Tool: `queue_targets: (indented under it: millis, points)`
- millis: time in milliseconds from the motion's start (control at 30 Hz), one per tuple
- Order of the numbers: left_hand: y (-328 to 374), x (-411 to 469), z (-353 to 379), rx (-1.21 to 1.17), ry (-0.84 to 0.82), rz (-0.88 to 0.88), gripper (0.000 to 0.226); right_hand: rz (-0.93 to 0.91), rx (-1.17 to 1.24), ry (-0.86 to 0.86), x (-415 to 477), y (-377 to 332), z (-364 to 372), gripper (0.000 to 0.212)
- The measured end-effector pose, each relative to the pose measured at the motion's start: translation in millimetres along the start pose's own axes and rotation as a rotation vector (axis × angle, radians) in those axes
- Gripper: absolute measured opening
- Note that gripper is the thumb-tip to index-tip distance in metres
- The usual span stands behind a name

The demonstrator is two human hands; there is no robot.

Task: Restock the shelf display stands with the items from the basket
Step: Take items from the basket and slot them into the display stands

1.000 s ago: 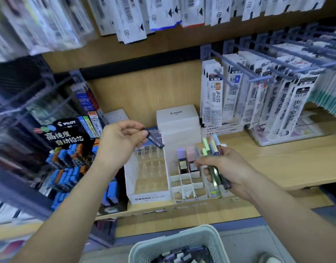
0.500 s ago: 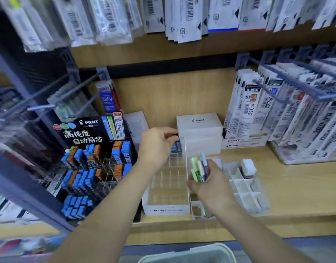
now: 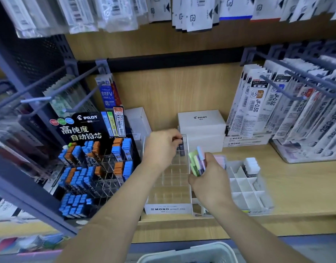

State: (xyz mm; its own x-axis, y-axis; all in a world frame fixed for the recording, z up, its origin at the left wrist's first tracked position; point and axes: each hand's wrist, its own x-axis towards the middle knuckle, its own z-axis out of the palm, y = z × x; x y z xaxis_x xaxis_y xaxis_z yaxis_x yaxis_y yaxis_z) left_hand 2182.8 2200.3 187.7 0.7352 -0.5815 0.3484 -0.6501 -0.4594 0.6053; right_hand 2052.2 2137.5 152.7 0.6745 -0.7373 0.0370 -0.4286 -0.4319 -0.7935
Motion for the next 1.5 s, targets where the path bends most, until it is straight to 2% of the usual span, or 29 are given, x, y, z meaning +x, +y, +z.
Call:
queue_targets:
  millis: [167,300,400,567,700,767,833,933,1033,1167,1300,1400,1500]
  points:
    - [0,0,2,0.139,0.036,0.187,0.013,-0.009,-0.033,0.035,0,-2,-3,0.029]
    - [1,1,1,0.148,0.053,0.208,0.014,0.007,-0.017,0.049,1,1,-5,0.03]
    - [1,3,1,0.179,0.025,0.214,0.017,0.045,0.092,0.031,1,1,-11,0.022]
    - [-2,3,1,0.156,0.006,0.139,0.022,0.203,0.475,-0.036,3,-11,-29,0.018]
    - [5,2,-11,0.048,0.056,0.039,0.018,0.405,0.881,-0.237,3,-20,-43,0.007]
    - [15,1,-21,-0.139,0.01,-0.07,0.012,0.453,1.088,-0.369,3,-21,-50,0.013]
    - [27,-1,-32,-0.384,-0.17,-0.212,0.009,0.446,1.177,-0.485,2,-21,-57,0.015]
    - [43,-8,-44,-0.477,-0.455,-0.253,0.025,0.355,1.166,-0.576,0,-20,-64,0.024]
    - [57,-18,-54,-0.42,-0.564,-0.225,0.034,0.262,1.078,-0.586,-4,-22,-69,0.039]
    - [61,-26,-61,-0.451,-0.556,-0.292,0.019,0.204,0.996,-0.601,-12,-27,-72,0.044]
    - [53,-38,-70,-0.681,-0.548,-0.368,0.015,0.301,1.034,-0.68,-21,-34,-79,0.025]
    - [46,-47,-75,-0.872,-0.409,-0.409,0.016,0.356,0.964,-0.702,-25,-34,-84,0.018]
    - [42,-52,-76,-0.941,-0.267,-0.403,0.016,0.363,0.941,-0.718,-25,-33,-85,0.025]
